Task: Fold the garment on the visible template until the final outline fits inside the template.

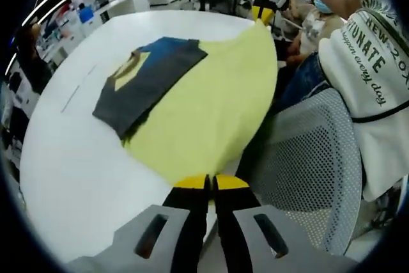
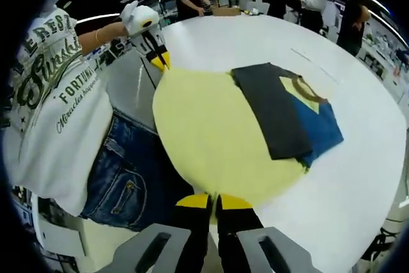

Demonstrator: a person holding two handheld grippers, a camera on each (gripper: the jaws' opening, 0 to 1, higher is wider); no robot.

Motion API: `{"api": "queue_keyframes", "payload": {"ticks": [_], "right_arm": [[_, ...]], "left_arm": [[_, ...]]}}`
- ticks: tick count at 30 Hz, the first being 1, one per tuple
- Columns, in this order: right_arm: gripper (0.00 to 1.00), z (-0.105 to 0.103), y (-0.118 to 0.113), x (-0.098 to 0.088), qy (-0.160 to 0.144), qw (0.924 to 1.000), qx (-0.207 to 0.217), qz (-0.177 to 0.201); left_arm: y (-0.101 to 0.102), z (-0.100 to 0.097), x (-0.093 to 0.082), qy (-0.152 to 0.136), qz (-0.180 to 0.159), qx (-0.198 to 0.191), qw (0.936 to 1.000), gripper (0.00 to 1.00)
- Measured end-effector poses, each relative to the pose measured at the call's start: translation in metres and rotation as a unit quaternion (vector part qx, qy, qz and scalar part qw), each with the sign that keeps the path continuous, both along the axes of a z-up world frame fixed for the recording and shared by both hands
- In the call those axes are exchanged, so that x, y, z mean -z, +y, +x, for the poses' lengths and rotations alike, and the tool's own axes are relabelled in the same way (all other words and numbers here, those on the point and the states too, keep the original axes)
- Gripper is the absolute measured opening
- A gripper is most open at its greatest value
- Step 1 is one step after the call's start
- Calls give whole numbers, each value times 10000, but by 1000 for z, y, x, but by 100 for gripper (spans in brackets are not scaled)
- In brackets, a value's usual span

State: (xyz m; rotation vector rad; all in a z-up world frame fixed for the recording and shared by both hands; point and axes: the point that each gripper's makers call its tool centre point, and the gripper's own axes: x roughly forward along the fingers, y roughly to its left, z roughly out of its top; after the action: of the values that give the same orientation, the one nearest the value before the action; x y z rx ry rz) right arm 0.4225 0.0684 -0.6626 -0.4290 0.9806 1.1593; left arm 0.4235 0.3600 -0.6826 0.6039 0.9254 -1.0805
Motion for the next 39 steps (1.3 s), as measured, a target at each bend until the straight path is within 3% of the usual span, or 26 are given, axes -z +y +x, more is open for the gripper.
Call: {"api": "queue_keyframes", "payload": {"ticks": [8, 12, 16, 19, 30, 39], "right_arm": [[0, 4, -3, -13, 48, 9999, -128, -26], [0, 15, -5, -18, -153, 9997, -192, -59], [0, 37, -10, -18, -509, 9985, -137, -151], [0, 44, -9, -19, -558, 9983, -83, -112], [0, 74, -8, -23, -1196, 9926, 136, -175], [0, 99, -8, -33, -1729, 9841, 340, -235]], "left_arm": [[1, 1, -11, 267, -114, -102, 9995, 0], [-1, 8, -19, 211, -180, -167, 9995, 0], [-6, 22, -25, -74, -222, -157, 9996, 0], [-4, 31, -26, -260, -124, -210, 9994, 0], [-3, 56, -34, -819, -224, -305, 9959, 0], [0, 81, -51, -1427, -414, -494, 9877, 0]]}}
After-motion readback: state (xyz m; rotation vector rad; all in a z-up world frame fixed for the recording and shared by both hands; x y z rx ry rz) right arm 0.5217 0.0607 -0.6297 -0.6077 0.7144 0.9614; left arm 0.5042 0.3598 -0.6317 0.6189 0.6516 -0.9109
